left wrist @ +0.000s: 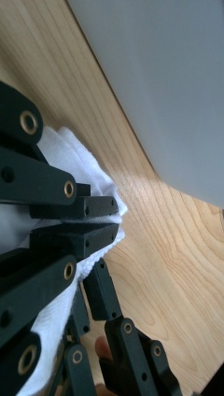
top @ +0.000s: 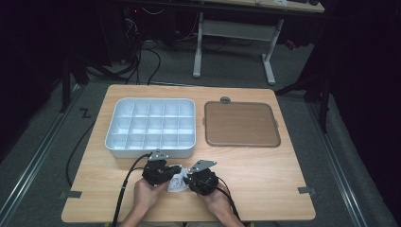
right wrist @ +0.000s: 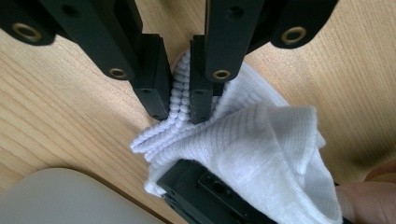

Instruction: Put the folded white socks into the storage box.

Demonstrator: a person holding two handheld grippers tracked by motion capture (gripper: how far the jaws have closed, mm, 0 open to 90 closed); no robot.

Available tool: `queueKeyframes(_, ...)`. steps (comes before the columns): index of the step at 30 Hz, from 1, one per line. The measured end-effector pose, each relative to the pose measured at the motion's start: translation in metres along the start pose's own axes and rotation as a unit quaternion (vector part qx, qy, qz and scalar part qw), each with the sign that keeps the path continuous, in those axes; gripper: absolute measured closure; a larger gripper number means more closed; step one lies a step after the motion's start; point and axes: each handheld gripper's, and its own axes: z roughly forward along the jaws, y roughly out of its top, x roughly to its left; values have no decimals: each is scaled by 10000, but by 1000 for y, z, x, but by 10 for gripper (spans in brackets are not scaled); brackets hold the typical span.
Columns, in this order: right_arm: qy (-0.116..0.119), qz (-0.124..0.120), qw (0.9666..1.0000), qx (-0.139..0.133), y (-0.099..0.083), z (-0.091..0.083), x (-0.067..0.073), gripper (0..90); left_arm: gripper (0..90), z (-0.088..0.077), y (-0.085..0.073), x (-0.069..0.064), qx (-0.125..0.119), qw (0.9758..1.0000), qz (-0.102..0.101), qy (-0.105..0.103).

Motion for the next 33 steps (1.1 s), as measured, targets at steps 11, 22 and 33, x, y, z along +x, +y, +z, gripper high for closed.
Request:
queueKeyframes(11, 107, 215, 9997, 3, 0, -4, -4, 676, 751, -5, 7, -4, -127, 9996, -250, -69)
queueKeyframes(22, 111, 319, 9991, -274, 2, -20, -5, 690, 587, -17, 10, -11, -320, 9993, -61, -187)
queueKeyframes(33, 91, 300, 9987, -400, 1, -32, -7, 768, 569, -28, 18, -14, -467, 9985, -19, -290)
